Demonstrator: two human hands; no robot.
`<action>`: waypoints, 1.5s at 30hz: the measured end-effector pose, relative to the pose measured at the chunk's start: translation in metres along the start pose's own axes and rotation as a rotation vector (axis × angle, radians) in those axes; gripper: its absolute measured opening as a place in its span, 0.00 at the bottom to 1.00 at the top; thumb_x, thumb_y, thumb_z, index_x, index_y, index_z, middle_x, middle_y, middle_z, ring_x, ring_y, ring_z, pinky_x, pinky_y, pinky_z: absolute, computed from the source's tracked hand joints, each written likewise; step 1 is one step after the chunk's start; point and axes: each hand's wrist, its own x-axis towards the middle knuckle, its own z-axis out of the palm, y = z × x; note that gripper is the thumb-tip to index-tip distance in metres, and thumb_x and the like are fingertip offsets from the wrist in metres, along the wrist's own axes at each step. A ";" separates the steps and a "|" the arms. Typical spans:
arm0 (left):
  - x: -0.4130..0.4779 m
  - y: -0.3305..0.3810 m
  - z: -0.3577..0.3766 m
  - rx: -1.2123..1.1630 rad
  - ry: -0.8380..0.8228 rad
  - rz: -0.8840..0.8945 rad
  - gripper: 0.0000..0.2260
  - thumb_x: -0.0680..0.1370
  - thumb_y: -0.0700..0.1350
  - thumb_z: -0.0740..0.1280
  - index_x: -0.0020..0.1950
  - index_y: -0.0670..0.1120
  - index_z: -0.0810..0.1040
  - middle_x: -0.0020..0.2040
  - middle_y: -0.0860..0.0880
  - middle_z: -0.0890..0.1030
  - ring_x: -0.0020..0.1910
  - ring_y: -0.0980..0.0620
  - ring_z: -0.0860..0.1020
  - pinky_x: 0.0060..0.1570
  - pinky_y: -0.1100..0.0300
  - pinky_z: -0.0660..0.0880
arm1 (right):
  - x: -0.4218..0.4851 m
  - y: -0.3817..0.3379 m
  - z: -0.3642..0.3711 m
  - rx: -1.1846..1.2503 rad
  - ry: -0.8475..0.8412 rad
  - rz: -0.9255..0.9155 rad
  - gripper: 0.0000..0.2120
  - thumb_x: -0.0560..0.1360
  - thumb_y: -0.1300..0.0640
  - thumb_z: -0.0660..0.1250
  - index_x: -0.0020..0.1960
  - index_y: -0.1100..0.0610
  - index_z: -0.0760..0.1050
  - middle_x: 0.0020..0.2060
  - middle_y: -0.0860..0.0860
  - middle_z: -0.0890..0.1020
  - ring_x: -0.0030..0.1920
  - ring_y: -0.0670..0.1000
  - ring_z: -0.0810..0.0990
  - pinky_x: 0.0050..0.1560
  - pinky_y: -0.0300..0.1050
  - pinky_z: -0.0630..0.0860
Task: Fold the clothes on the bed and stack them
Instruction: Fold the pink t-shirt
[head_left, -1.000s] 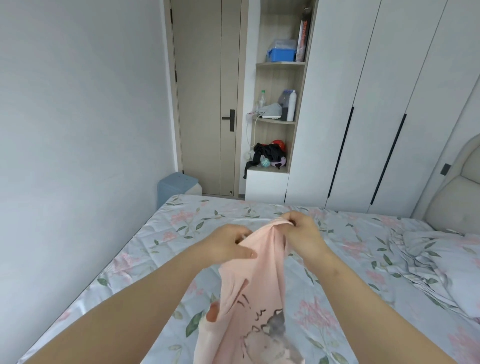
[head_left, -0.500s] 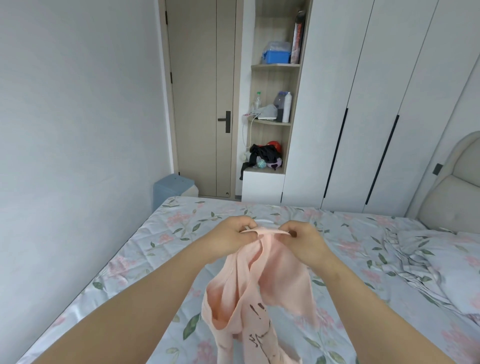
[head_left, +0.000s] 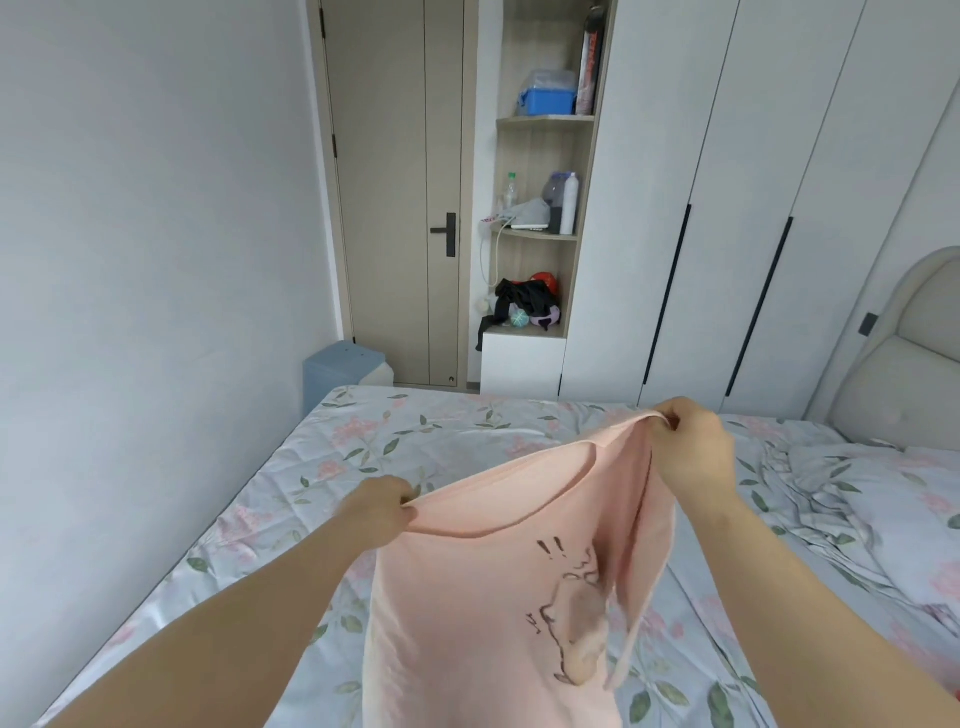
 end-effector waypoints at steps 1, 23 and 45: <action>0.000 -0.003 0.000 -0.015 0.043 -0.057 0.07 0.79 0.45 0.60 0.44 0.47 0.75 0.47 0.49 0.75 0.48 0.49 0.74 0.42 0.61 0.66 | -0.001 0.004 -0.002 -0.062 0.006 0.016 0.10 0.76 0.62 0.60 0.52 0.58 0.79 0.50 0.58 0.78 0.51 0.59 0.73 0.44 0.45 0.67; -0.105 0.097 -0.038 -1.226 0.434 0.243 0.15 0.76 0.29 0.63 0.44 0.51 0.71 0.29 0.55 0.73 0.31 0.57 0.70 0.27 0.71 0.65 | -0.068 0.039 -0.113 0.588 0.328 0.143 0.10 0.72 0.49 0.52 0.40 0.36 0.70 0.39 0.40 0.78 0.46 0.53 0.79 0.51 0.58 0.74; -0.177 0.198 -0.025 -1.152 0.609 0.250 0.15 0.74 0.33 0.65 0.43 0.55 0.75 0.39 0.53 0.78 0.41 0.56 0.75 0.41 0.65 0.70 | -0.070 0.082 -0.203 0.576 0.405 -0.007 0.12 0.78 0.63 0.53 0.48 0.51 0.72 0.42 0.45 0.75 0.43 0.43 0.73 0.47 0.35 0.67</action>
